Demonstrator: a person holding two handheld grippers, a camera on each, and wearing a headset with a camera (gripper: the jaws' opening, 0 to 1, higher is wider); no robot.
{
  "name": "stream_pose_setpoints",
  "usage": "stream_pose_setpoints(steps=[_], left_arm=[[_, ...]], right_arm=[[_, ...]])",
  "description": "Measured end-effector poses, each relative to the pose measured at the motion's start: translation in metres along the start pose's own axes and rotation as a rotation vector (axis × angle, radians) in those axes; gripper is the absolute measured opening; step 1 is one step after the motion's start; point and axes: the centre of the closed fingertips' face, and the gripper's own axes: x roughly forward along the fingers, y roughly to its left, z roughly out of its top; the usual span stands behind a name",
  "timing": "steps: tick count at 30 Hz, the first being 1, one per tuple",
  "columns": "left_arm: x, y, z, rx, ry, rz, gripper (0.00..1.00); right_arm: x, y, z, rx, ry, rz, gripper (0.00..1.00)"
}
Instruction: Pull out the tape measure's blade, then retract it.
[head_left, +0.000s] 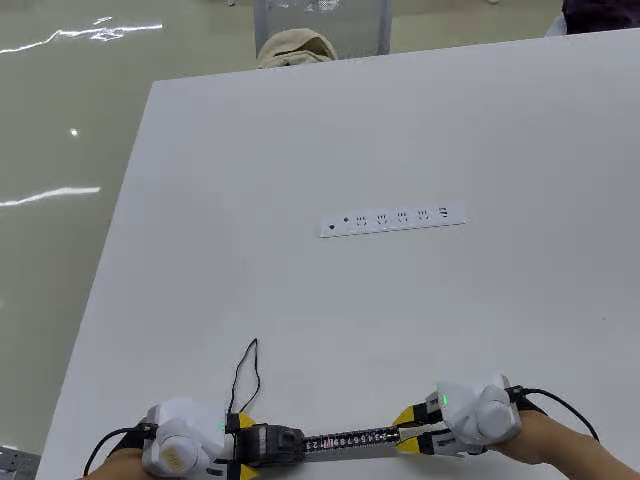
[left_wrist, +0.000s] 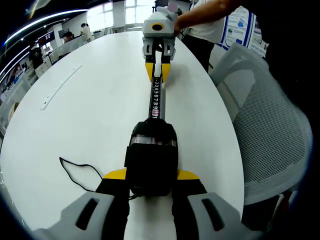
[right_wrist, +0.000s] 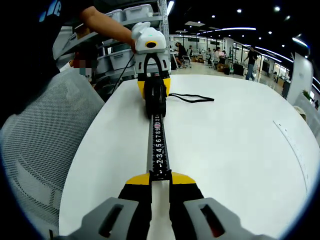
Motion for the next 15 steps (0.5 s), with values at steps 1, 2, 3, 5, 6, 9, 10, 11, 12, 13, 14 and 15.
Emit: stream_pose_setpoints(steps=[1, 2, 3, 5, 6, 9, 10, 11, 12, 13, 14, 15], left_arm=[[-0.0001, -0.0001, 0.0001, 0.000, 0.000, 0.000, 0.28], [-0.0002, -0.0001, 0.0003, 0.000, 0.000, -0.001, 0.28], [-0.0004, -0.0004, 0.0005, 0.001, 0.000, -0.001, 0.28], [-0.0002, -0.0004, 0.0001, 0.001, 0.000, -0.001, 0.28], [0.0000, -0.0004, 0.0000, 0.000, 0.000, -0.001, 0.28], [0.0002, -0.0002, -0.0002, 0.001, 0.001, -0.002, 0.28], [0.0002, -0.0001, -0.0002, 0.001, 0.000, -0.002, 0.28], [0.0002, -0.0002, -0.0001, 0.000, 0.000, -0.002, 0.28], [0.0002, -0.0001, 0.0000, 0.001, 0.001, -0.002, 0.28], [0.0000, -0.0002, 0.0001, 0.001, 0.001, -0.002, 0.28], [-0.0001, -0.0002, 0.0003, 0.001, 0.001, -0.003, 0.28], [-0.0001, -0.0002, 0.0002, 0.001, 0.001, -0.003, 0.28]], right_arm=[[-0.0003, 0.0000, -0.0005, -0.001, 0.001, 0.000, 0.10], [-0.0010, 0.0003, -0.0004, 0.001, 0.001, 0.000, 0.10], [-0.0014, 0.0003, -0.0005, 0.001, 0.001, 0.000, 0.10], [-0.0022, 0.0006, -0.0013, 0.001, 0.002, 0.000, 0.10], [-0.0026, 0.0005, -0.0012, 0.000, 0.002, 0.000, 0.10], [-0.0035, 0.0005, -0.0023, 0.003, 0.003, 0.001, 0.10], [-0.0037, 0.0004, -0.0027, 0.003, 0.003, 0.001, 0.10], [-0.0039, 0.0004, -0.0030, 0.003, 0.003, 0.001, 0.10], [-0.0044, 0.0004, -0.0029, 0.003, 0.003, 0.001, 0.10], [-0.0048, 0.0006, -0.0030, 0.004, 0.003, 0.002, 0.10], [-0.0053, 0.0007, -0.0028, 0.004, 0.003, 0.002, 0.10], [-0.0056, 0.0008, -0.0028, 0.004, 0.003, 0.002, 0.10]])
